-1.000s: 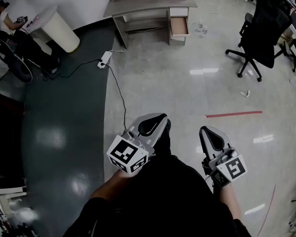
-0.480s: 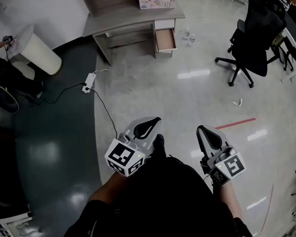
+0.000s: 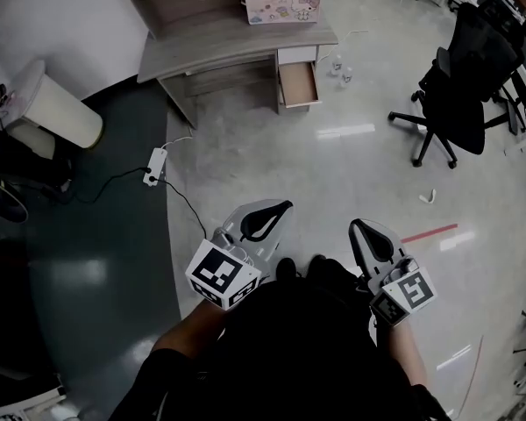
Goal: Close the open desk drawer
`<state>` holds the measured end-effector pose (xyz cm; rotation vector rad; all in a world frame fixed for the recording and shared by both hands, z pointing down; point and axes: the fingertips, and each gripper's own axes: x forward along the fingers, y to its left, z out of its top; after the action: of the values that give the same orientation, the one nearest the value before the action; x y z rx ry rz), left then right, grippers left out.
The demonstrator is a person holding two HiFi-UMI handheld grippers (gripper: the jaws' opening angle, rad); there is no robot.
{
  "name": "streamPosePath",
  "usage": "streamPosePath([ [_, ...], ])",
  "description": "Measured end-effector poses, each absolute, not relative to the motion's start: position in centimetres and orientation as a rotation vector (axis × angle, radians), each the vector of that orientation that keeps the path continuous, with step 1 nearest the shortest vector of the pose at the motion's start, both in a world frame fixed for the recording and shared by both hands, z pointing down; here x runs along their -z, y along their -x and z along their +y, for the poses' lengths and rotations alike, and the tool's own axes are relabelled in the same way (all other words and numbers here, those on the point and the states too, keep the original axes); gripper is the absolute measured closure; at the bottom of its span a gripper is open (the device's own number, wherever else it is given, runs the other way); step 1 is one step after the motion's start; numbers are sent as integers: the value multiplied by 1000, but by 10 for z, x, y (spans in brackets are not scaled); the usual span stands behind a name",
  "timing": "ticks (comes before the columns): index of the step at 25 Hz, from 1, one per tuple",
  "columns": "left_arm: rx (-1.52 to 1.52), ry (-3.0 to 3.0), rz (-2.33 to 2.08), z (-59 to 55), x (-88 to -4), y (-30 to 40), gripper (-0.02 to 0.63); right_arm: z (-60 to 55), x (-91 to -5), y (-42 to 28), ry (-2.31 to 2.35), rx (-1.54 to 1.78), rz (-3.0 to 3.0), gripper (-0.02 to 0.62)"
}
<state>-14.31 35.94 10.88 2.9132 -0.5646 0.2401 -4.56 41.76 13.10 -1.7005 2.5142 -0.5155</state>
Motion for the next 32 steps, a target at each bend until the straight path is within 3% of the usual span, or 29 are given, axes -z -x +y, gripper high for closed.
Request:
streamPosePath([
  [8, -276, -2849, -604, 271, -134, 111, 598, 318, -155, 20, 1618, 591, 2551, 581],
  [22, -292, -2794, -780, 63, -133, 14, 598, 105, -159, -92, 1501, 584, 2681, 581],
  [32, -321, -2729, -784, -42, -191, -10, 598, -2, -211, -100, 1467, 702, 2751, 581],
])
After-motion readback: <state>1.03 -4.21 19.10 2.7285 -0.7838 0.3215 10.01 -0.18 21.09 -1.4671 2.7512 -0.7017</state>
